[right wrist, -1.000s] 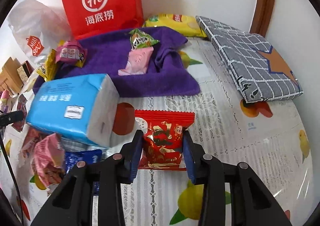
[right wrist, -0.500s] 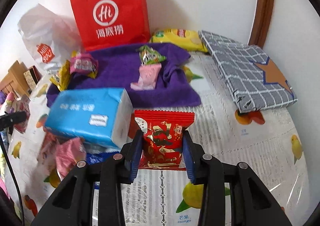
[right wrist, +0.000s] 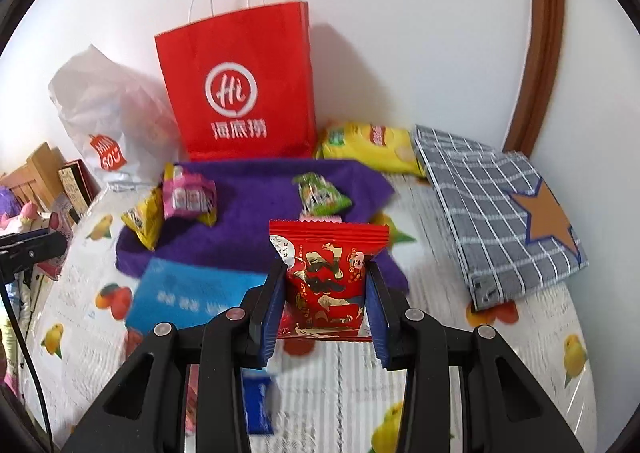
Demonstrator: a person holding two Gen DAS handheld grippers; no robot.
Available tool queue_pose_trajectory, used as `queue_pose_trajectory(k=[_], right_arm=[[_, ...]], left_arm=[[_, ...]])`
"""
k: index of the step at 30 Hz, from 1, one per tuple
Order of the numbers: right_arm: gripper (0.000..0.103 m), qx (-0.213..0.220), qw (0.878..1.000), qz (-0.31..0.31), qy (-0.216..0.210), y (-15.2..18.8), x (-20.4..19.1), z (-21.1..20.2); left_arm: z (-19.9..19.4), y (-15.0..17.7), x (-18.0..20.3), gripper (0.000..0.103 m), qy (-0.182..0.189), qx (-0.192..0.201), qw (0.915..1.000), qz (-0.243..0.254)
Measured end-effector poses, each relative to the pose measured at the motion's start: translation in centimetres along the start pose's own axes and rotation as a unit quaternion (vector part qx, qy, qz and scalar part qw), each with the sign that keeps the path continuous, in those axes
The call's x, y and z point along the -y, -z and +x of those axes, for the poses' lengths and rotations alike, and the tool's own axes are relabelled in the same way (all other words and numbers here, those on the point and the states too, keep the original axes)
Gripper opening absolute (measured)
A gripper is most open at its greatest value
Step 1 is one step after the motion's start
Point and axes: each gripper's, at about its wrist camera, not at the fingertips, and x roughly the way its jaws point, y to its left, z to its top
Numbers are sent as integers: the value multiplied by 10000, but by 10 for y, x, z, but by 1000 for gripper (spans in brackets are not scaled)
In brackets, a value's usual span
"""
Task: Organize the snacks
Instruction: 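Carry the red packet and white packet up and over the purple towel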
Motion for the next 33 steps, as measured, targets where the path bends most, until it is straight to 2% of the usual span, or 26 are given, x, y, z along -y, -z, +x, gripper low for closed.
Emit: queue_pose_trajectory(k=[11, 21, 28, 33], right_arm=[[38, 148, 9997, -131, -144, -52, -14, 35], [38, 118, 9995, -96, -264, -83, -21, 77], [38, 197, 9992, -88, -346, -100, -25, 94], [38, 3, 9992, -119, -385, -96, -28, 118]], left_arm=[[18, -52, 0, 49, -174, 206, 9996, 30], [53, -91, -9, 49, -33, 192, 9997, -119], [74, -102, -15, 49, 84, 202, 9995, -219], [95, -97, -24, 49, 161, 47, 9993, -347]])
